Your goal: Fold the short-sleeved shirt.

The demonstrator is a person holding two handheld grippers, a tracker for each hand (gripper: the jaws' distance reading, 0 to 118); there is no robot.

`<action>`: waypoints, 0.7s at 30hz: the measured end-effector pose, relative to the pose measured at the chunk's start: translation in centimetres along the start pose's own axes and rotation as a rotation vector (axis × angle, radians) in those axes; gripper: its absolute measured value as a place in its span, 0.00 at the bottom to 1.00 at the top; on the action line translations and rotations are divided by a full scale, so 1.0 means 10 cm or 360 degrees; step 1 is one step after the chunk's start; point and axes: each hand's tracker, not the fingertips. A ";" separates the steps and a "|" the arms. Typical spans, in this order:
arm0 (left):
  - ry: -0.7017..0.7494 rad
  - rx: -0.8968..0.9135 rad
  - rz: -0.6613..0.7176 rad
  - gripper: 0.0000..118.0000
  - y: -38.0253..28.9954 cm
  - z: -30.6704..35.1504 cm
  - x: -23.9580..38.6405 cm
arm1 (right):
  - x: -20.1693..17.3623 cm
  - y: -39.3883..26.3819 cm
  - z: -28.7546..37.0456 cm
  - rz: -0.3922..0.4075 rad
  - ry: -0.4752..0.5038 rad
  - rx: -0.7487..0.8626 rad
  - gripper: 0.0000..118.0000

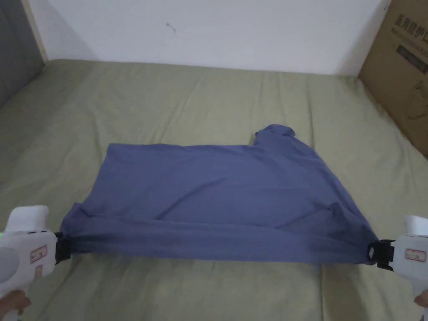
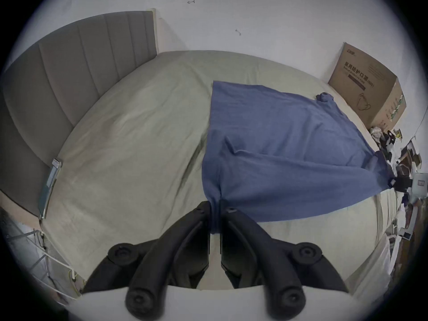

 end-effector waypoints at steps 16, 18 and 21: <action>0.0139 -0.0233 -0.0198 0.05 -0.75 -0.01 -0.14 | 0.16 -0.97 0.03 -0.0088 -0.0001 -0.0216 0.05; 0.0162 -0.0210 -0.0194 0.05 -0.71 0.01 -0.11 | 0.16 -0.91 0.06 -0.0071 -0.0033 -0.0215 0.27; 0.0161 -0.0209 -0.0120 0.35 -0.62 0.05 -0.17 | 0.16 -0.81 0.17 0.0017 -0.0071 -0.0166 0.57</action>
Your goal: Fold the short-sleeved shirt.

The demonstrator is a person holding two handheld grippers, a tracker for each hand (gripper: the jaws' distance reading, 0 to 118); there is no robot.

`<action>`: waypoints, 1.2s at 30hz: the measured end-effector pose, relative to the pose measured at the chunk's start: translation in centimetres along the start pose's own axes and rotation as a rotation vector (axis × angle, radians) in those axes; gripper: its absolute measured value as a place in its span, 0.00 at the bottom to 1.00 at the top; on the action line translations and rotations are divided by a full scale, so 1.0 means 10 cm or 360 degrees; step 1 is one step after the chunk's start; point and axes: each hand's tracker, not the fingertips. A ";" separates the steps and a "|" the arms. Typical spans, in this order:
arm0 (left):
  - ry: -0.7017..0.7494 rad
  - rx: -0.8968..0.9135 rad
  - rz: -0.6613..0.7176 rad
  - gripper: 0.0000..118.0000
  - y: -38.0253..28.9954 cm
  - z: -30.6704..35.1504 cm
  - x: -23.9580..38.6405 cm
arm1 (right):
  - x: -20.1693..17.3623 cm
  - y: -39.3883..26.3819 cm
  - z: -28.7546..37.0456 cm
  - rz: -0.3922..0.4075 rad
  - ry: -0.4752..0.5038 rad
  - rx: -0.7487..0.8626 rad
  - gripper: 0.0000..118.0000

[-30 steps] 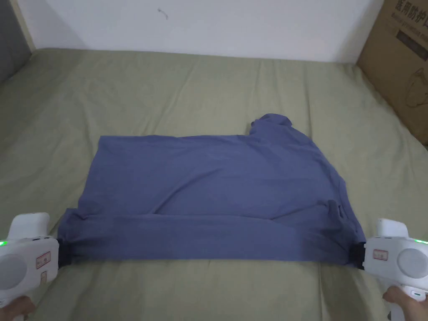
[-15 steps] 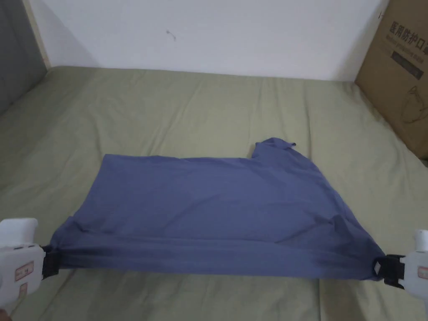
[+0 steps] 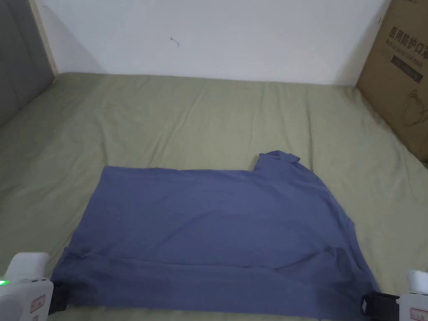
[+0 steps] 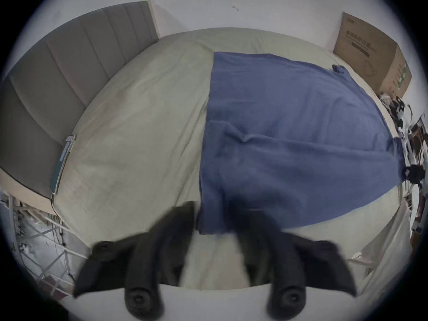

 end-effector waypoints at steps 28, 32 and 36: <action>-0.0233 0.0292 0.0084 0.00 1.30 -0.14 0.61 | -0.91 2.07 -0.67 0.0169 0.0208 0.0244 0.03; -0.0227 0.0283 0.0086 0.00 1.52 -0.33 0.61 | -1.02 2.61 -0.88 0.0217 0.0245 0.0277 0.64; -0.0191 0.0219 0.0080 0.00 1.64 -0.62 0.60 | -1.07 3.08 -1.31 0.0210 0.0179 0.0228 0.64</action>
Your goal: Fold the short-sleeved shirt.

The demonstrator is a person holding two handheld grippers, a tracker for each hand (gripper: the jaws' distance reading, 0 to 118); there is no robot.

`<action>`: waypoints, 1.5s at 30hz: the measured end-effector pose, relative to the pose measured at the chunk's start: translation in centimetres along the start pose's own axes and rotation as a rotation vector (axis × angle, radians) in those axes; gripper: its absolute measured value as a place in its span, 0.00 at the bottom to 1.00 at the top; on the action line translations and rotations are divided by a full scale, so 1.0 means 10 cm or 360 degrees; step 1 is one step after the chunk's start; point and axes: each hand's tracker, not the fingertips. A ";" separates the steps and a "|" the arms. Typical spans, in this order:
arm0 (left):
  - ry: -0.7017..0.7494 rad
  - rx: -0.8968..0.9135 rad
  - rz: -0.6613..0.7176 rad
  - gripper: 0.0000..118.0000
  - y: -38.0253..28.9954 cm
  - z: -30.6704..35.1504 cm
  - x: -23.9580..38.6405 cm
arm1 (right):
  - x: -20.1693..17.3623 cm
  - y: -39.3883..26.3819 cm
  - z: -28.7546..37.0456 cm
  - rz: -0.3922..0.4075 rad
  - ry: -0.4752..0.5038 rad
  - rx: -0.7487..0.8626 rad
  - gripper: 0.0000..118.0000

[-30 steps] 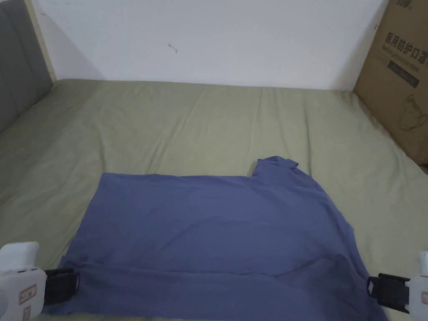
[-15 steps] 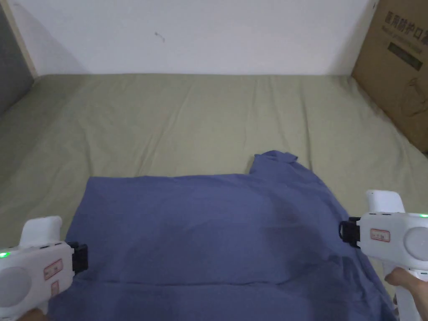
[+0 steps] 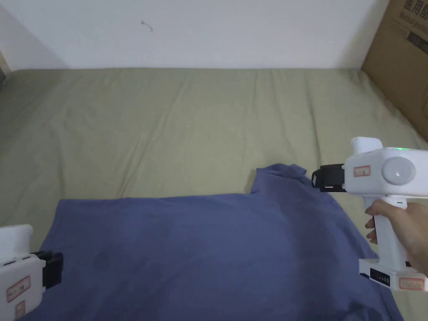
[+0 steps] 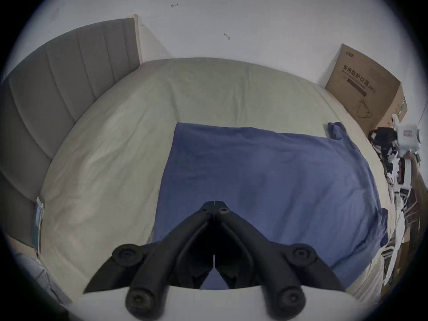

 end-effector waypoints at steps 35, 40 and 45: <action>0.0109 -0.0084 0.0062 0.82 1.08 -1.20 -0.34 | 0.12 0.05 -0.41 0.0072 -0.0065 -0.0154 0.02; 0.0041 -0.0150 0.0044 0.46 1.16 -1.50 -0.26 | 0.19 0.06 -0.41 0.0096 -0.0050 -0.0176 0.02; 0.0106 -0.0116 0.0093 0.05 1.07 -1.64 -0.05 | 0.19 0.03 -0.42 0.0075 -0.0035 -0.0185 0.02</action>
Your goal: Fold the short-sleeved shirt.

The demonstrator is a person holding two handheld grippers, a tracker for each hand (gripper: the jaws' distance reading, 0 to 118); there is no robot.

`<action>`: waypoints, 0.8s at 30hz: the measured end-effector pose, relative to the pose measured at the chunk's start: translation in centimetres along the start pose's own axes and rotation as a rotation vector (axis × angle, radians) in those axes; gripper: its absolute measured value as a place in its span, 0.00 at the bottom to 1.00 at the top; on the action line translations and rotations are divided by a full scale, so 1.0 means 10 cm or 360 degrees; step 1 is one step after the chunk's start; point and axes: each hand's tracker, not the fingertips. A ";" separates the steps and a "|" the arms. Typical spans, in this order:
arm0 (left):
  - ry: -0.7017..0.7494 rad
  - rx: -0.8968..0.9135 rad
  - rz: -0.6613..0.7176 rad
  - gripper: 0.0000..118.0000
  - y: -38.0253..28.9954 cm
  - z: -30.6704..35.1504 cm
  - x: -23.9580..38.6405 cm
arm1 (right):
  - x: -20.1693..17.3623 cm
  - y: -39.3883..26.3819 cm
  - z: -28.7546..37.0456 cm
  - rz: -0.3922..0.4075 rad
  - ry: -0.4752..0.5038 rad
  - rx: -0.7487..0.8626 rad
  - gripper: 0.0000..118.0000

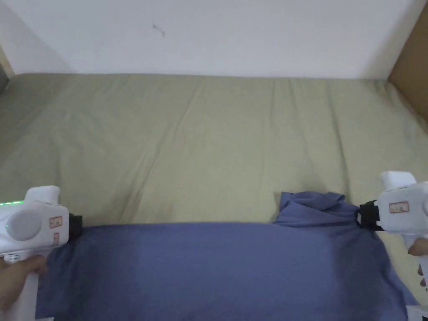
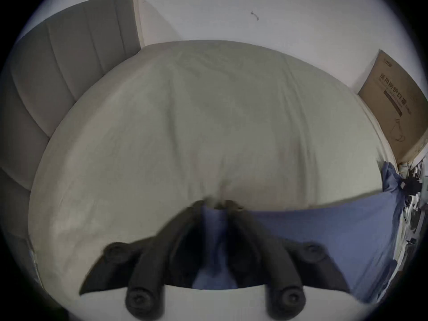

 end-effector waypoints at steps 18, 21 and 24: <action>-0.0097 0.0252 -0.0240 0.04 -0.22 1.90 -0.44 | 0.02 -0.49 1.56 -0.0025 0.0065 0.0240 0.02; -0.0095 0.0258 -0.0288 0.04 -0.56 2.18 -0.56 | -0.02 -0.90 1.90 0.0008 0.0064 0.0256 0.02; -0.0114 0.0252 -0.0295 0.04 -0.98 2.39 -0.64 | -0.02 -1.36 2.12 0.0031 0.0046 0.0228 0.02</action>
